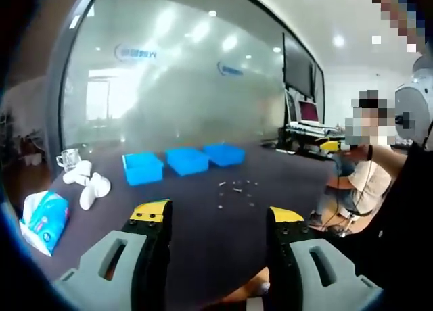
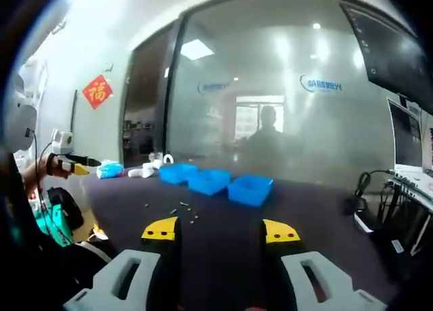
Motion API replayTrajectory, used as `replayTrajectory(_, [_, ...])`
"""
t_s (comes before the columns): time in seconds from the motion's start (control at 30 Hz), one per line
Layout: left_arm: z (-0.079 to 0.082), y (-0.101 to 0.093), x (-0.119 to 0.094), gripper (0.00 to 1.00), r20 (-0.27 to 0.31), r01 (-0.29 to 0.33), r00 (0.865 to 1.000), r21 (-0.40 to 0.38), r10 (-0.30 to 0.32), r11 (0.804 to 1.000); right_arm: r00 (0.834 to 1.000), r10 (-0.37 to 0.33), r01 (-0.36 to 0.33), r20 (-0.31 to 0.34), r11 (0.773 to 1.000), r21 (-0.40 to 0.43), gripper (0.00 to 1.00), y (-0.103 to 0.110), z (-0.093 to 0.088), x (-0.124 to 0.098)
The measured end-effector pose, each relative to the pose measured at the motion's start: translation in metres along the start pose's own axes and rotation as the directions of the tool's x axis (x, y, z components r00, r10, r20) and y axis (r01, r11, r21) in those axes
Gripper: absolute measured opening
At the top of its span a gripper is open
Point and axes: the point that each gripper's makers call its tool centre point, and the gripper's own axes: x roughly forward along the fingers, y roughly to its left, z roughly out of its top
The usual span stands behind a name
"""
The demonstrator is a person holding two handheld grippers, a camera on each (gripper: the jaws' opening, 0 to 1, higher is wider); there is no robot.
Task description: Sort the screws, nuts, and washers into the corresponding bins
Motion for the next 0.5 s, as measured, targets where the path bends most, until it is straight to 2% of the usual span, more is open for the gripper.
replayTrajectory(0.1, [-0.002, -0.001, 0.001, 0.54, -0.011, 0.004, 1.0, 0.004, -0.004, 1.0, 1.0, 0.009, -0.009, -0.022, 1.0, -0.013, 0.43, 0.003, -0.003, -0.003])
replayTrajectory(0.23, [-0.004, -0.002, 0.001, 0.54, -0.024, 0.008, 1.0, 0.01, -0.007, 1.0, 0.995, 0.056, -0.058, -0.078, 0.998, -0.02, 0.43, 0.012, -0.011, -0.006])
replayTrajectory(0.4, [-0.005, -0.002, 0.001, 0.54, -0.025, 0.009, 1.0, 0.009, -0.009, 1.0, 0.993, 0.083, -0.083, -0.085, 0.997, 0.012, 0.43, 0.012, -0.006, -0.004])
replayTrajectory(0.5, [-0.005, -0.002, 0.002, 0.54, -0.024, 0.01, 1.0, 0.007, -0.01, 1.0, 0.992, 0.092, -0.092, -0.085, 0.996, 0.003, 0.43, 0.011, 0.0, -0.001])
